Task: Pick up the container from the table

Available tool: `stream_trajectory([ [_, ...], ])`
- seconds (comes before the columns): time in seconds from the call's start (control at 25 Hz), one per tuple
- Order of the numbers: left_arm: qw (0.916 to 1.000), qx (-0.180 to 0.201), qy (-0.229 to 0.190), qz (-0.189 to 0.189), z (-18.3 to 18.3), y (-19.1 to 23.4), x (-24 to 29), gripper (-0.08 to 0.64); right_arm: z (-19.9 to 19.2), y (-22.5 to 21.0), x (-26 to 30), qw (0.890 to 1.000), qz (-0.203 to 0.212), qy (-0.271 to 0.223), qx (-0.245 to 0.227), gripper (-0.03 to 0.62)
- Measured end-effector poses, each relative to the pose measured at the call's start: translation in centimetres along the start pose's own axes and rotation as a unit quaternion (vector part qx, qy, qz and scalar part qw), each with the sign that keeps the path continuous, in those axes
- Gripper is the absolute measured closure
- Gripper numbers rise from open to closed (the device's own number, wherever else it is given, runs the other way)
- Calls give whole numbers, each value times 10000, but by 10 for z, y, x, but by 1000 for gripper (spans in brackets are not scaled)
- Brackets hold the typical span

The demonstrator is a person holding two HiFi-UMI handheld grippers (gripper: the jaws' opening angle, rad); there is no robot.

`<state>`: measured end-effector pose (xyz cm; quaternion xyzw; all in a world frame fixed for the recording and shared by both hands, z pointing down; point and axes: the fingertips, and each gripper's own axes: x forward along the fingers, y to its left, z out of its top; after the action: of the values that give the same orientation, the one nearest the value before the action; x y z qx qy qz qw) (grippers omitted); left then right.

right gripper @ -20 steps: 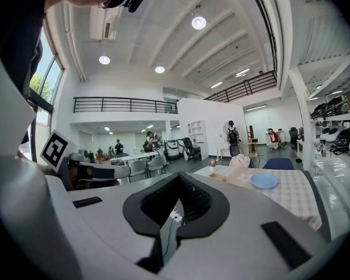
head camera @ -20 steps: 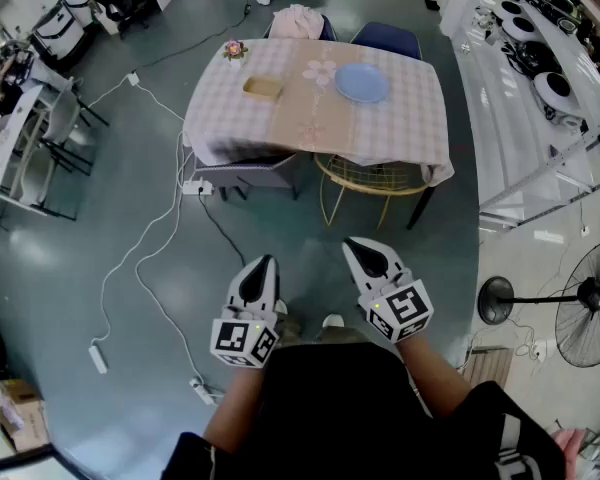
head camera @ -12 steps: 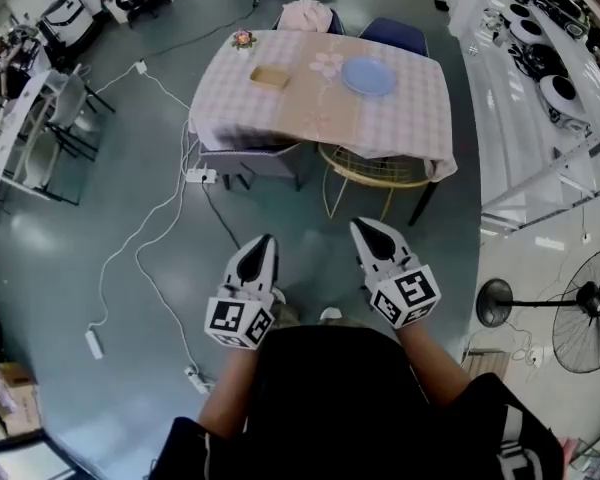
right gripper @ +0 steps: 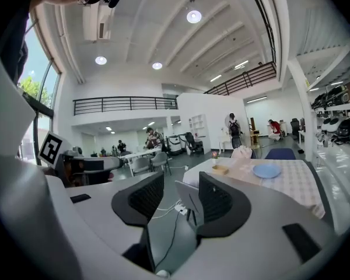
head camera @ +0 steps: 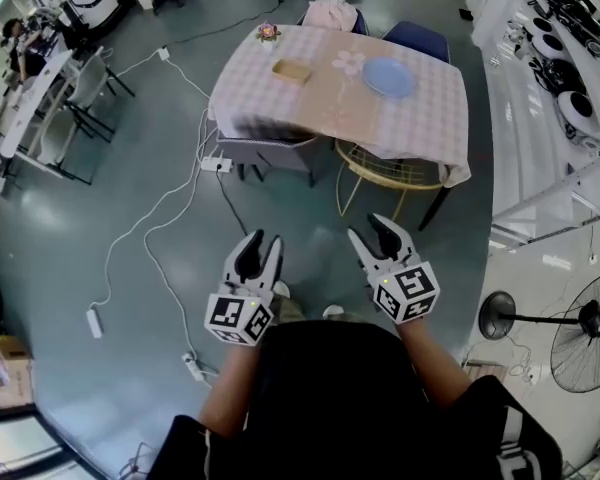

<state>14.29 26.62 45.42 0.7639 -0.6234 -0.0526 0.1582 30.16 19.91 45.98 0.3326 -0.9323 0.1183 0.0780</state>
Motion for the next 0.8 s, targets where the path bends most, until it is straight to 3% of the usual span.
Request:
stream_trajectory([
  [0.4,9994,-135,115,283,-20,15,-3,434,-30,1,11,9985,379,359,136,436],
  [0.6,9990,-244,97,358,-17,54,21,434,-30,-8,59,9979,406,483,138,436],
  [0.8,9992,-321,4,227,-3,107,77,434,-17,-25,134,9978,320,583,13,436],
])
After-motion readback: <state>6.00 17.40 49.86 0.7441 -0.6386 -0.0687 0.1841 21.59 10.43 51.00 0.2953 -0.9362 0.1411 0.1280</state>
